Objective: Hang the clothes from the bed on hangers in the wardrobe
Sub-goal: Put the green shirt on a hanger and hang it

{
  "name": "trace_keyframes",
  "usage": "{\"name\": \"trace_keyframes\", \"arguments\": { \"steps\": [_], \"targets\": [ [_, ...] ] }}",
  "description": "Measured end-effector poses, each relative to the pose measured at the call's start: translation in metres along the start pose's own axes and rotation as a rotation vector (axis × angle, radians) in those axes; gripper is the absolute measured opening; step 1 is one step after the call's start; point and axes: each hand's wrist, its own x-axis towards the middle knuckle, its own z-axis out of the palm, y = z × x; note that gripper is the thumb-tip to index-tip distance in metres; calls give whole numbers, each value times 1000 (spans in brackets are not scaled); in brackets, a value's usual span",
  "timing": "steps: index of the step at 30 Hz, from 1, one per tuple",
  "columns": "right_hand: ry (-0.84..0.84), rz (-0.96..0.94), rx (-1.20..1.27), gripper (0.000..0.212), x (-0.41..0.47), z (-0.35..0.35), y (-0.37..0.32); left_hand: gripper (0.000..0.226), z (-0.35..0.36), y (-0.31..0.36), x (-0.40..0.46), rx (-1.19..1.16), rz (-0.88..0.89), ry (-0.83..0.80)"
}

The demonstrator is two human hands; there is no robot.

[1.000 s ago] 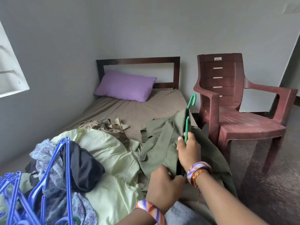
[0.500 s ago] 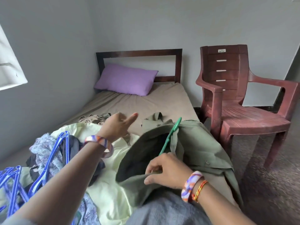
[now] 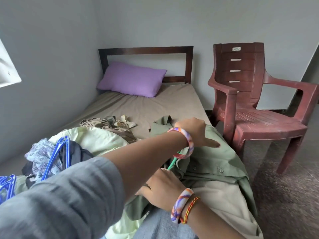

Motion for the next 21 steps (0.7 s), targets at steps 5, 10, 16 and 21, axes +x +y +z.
{"name": "trace_keyframes", "arguments": {
  "steps": [5, 10, 16, 21],
  "targets": [
    [173, 36, -42, 21, -5, -5, 7, 15, -17, -26, 4, -205, -197, 5],
    [571, 231, 98, 18, -5, -19, 38, 31, -54, -108, -8, -503, -397, 38],
    [446, 276, 346, 8, 35, -30, 42, 31, -45, -140, -60, -826, -464, 145],
    [409, 258, 259, 43, 62, -44, 45, 26, -22, -147, -93, -1330, -569, 198]
  ]
}}
